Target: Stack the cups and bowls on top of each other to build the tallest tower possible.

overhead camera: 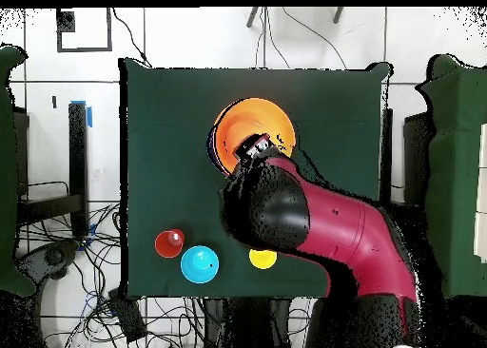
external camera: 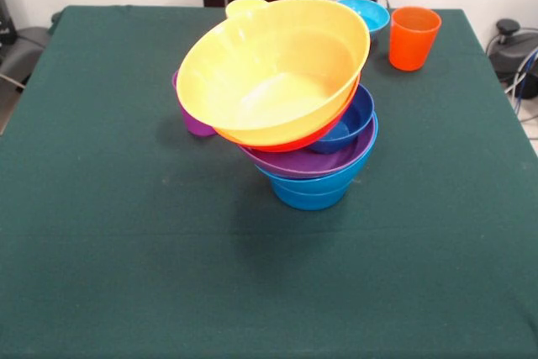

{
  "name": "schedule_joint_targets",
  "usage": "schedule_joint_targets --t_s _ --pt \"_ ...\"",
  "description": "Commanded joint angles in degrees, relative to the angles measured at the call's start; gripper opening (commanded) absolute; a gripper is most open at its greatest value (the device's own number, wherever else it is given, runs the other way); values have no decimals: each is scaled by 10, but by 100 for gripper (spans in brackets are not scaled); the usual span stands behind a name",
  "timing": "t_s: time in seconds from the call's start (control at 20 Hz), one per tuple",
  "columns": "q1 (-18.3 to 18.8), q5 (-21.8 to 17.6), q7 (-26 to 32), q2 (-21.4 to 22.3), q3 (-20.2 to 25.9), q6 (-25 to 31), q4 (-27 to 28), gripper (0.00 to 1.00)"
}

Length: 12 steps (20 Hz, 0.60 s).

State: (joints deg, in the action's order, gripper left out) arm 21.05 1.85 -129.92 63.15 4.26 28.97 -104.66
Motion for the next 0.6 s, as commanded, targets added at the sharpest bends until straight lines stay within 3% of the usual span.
schedule_joint_targets --t_s 0.05,0.6 --pt "-1 -55 50 -64 67 -49 -57 100" --pt "6 -106 14 -163 80 -181 -26 100"
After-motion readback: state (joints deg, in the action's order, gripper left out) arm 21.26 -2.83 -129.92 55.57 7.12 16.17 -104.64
